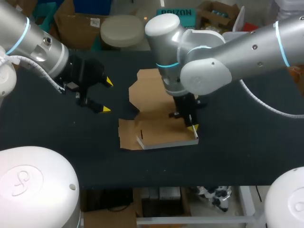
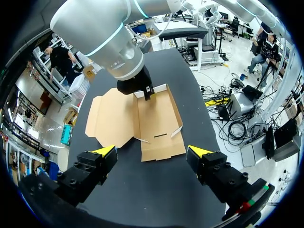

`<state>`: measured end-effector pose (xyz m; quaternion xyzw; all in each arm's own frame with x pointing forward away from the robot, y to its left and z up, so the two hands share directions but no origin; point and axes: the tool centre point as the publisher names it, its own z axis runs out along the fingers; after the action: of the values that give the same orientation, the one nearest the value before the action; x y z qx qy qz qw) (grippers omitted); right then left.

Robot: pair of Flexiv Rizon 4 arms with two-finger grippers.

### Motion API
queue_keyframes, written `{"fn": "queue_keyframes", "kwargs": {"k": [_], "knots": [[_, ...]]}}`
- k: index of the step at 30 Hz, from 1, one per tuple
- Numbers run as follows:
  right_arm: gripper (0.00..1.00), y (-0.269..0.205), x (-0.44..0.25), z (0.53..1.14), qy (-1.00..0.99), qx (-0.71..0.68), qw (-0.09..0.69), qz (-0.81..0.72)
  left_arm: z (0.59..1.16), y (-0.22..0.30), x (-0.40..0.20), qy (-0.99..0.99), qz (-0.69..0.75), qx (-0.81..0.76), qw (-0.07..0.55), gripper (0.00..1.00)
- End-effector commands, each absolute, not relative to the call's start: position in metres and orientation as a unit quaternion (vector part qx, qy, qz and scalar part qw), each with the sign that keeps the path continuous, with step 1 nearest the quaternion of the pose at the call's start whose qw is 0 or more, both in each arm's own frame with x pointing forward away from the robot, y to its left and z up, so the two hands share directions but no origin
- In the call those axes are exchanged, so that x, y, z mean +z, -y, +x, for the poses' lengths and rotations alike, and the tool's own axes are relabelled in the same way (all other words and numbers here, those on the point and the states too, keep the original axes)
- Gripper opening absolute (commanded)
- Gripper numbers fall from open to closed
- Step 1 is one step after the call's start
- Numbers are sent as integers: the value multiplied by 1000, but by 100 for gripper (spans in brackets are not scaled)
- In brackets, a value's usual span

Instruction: Assemble the packaging by folding the flat box into shape, placing the metal phone stand inside, and closing the box properly

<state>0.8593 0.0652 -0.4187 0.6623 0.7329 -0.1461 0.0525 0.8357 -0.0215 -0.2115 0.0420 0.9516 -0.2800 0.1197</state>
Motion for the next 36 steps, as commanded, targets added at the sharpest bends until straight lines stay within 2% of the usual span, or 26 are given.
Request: {"fn": "queue_keyframes", "kwargs": {"k": [1, 14, 36], "knots": [[0, -60, -425, 858, -737, -119, 18, 665, 836, 22, -210, -953, 42, -277, 118, 100], [0, -63, -430, 856, -748, -74, -36, 659, 836, 22, -210, -953, 42, -277, 118, 100], [0, -65, -424, 853, -737, -76, -38, 670, 836, 22, -210, -953, 42, -277, 118, 100]]}}
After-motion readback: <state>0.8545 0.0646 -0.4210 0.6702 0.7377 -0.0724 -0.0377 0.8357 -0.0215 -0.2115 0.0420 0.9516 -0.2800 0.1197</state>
